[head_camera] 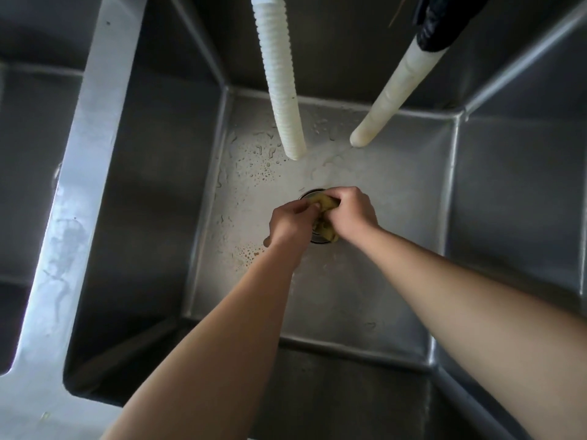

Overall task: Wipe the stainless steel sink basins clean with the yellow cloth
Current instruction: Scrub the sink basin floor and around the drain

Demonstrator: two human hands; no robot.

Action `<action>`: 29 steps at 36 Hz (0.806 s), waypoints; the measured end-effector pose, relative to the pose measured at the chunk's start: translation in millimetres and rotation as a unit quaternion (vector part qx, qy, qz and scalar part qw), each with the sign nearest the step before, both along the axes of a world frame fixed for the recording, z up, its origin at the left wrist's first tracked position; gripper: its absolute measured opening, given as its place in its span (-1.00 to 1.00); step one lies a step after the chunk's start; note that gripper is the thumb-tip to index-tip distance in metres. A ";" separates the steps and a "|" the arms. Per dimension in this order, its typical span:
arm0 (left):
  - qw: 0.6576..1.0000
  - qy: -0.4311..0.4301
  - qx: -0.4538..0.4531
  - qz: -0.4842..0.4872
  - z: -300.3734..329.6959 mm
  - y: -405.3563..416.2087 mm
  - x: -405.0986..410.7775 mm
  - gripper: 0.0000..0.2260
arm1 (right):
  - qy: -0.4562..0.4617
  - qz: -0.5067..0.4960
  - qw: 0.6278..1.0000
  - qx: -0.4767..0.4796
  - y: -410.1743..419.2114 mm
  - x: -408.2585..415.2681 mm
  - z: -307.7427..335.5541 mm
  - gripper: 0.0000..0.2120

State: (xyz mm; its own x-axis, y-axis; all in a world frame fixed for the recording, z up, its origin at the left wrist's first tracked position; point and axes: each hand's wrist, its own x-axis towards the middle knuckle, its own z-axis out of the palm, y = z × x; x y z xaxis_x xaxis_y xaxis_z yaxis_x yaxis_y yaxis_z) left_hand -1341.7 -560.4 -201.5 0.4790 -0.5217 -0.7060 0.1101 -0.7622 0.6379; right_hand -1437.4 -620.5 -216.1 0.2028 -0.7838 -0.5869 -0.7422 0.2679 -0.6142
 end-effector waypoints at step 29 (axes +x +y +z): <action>0.978 0.016 -0.061 -0.198 66.0 -3.9 47.5 -0.80 | -0.260 -0.111 0.938 0.200 9.9 -73.9 40.7 -0.72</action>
